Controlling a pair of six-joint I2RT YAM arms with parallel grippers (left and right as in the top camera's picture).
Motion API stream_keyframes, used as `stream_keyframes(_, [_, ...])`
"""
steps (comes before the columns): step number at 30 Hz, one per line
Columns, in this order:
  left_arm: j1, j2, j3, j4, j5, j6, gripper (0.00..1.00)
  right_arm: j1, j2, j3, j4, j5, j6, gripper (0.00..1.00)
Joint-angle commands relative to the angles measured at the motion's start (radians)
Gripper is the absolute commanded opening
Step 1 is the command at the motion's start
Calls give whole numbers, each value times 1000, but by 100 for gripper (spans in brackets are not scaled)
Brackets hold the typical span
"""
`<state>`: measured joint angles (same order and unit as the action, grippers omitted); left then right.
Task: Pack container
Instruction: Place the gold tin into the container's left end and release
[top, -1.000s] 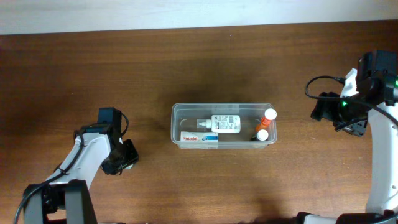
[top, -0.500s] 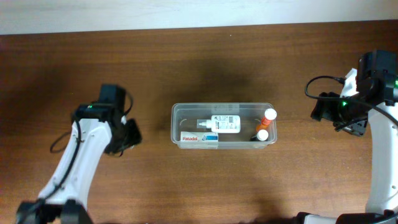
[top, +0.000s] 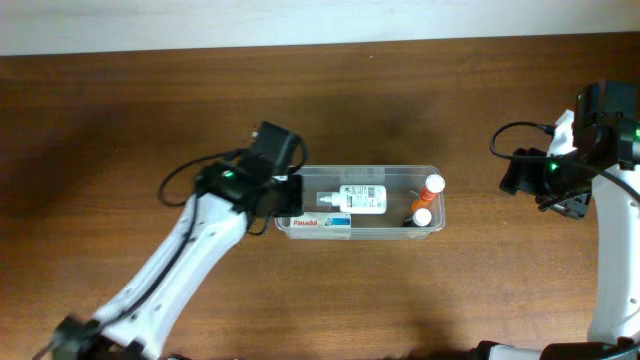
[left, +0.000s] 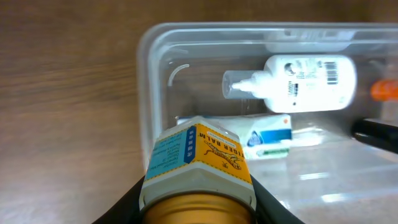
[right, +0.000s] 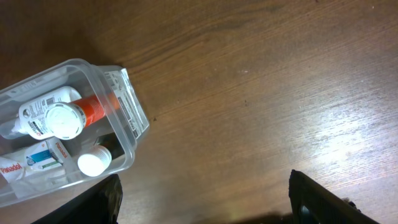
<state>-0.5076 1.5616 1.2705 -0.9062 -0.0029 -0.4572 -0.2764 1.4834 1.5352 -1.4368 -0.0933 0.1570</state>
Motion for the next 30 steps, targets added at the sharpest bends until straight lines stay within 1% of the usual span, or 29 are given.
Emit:
stream_keyframes(1, [-13, 84, 2, 32, -19, 2, 35, -5, 3, 6, 0, -5, -1, 77])
stream_keyframes(4, [-13, 131, 2, 41, -19, 2, 36, -5, 3, 6, 0, -4, -1, 77])
stream_keyframes(6, [-13, 152, 2, 41, -19, 2, 45, -5, 3, 6, 0, -4, -1, 77])
stream_keyframes(8, [-13, 163, 2, 43, -19, 2, 50, -5, 3, 6, 0, -4, -1, 77])
stream_keyframes(10, [-13, 164, 2, 50, -19, 2, 56, -5, 3, 6, 0, -4, -1, 77])
stream_keyframes(13, [-13, 159, 15, 53, -19, 2, 57, -5, 3, 6, 0, -4, -1, 77])
stream_keyframes(15, [-13, 135, 47, 25, -30, 2, 57, -5, 3, 6, -1, -4, -1, 77])
stream_keyframes(18, [-13, 83, 90, -23, -111, 2, 59, -5, 3, 6, -1, -5, -4, 77])
stream_keyframes(19, [-13, 61, 103, -38, -158, 2, 62, -5, 3, 6, -1, -5, -4, 77])
stream_keyframes(22, [2, -10, 119, -49, -259, 2, 76, 10, 3, 6, 1, -26, -34, 77])
stream_keyframes(26, [98, -86, 119, -49, -264, 2, 87, 84, 3, 6, 35, -34, -72, 78])
stream_keyframes(28, [171, -102, 119, -45, -264, 2, 96, 130, 3, 6, 73, -26, -75, 80])
stream_keyframes(29, [201, -102, 119, -43, -264, 2, 99, 150, 3, 6, 96, -25, -76, 81])
stream_keyframes(30, [236, -102, 119, -44, -264, 2, 99, 167, 3, 6, 123, -23, -75, 83])
